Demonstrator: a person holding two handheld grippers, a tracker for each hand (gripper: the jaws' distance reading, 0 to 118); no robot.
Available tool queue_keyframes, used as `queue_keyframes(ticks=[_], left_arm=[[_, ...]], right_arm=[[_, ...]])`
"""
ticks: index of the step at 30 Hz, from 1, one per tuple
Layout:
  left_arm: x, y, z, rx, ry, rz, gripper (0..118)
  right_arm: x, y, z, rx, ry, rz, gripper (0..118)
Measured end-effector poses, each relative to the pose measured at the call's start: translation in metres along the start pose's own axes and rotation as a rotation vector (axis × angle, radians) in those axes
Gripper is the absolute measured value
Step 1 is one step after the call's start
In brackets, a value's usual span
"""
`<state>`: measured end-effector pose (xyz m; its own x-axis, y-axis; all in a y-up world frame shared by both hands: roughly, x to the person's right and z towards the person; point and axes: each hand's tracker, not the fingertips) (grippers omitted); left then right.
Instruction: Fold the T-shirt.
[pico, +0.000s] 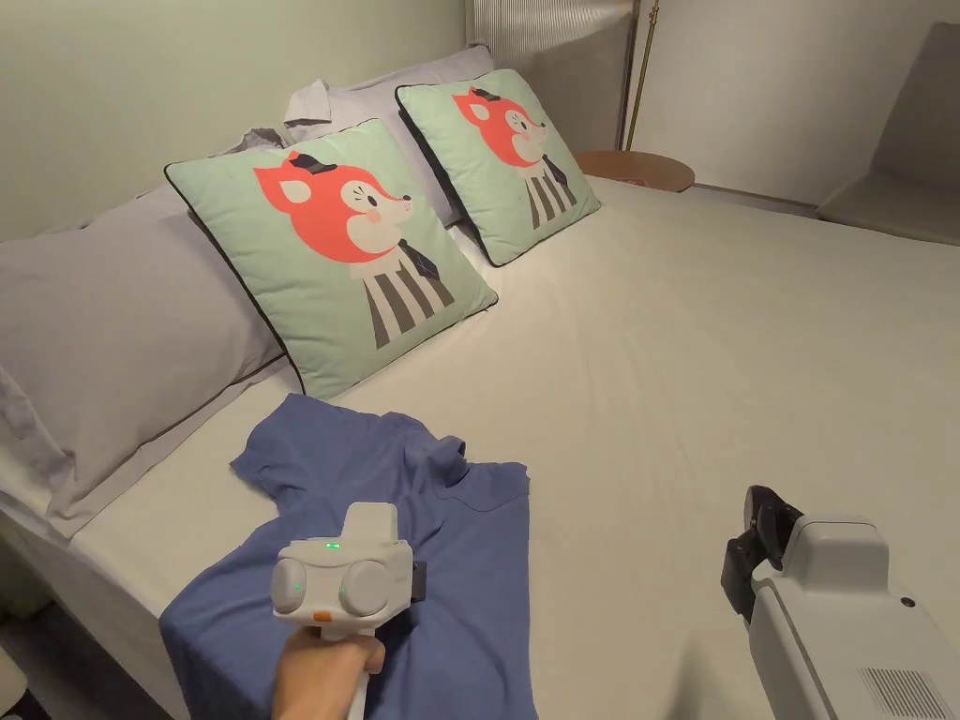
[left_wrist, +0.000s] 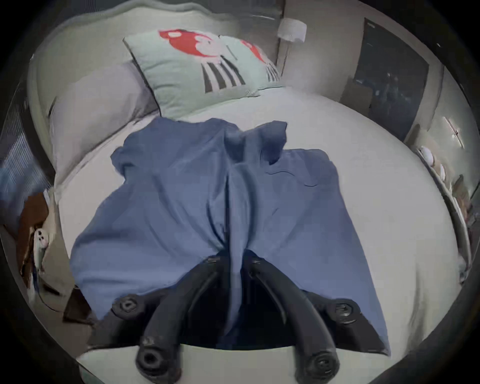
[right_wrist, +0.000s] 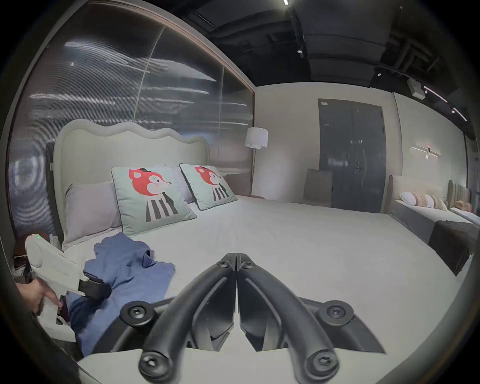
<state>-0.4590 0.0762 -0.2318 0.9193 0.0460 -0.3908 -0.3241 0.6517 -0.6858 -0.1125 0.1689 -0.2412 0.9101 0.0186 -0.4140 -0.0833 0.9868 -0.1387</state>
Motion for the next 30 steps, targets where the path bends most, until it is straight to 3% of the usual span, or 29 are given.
queue_keyframes(ticks=[6, 13, 30], left_arm=[[-0.011, 0.017, 0.041, 0.109, -0.083, 0.093, 4], [0.027, 0.06, 0.122, 0.284, -0.251, 0.014, 4], [0.28, 0.135, 0.258, 0.51, -0.774, -0.303, 4]], right_arm=[[0.015, 0.009, 0.023, 0.028, -0.016, -0.019, 1], [0.042, 0.021, 0.053, 0.068, -0.058, -0.028, 1], [0.165, 0.019, 0.145, 0.152, -0.363, -0.01, 1]])
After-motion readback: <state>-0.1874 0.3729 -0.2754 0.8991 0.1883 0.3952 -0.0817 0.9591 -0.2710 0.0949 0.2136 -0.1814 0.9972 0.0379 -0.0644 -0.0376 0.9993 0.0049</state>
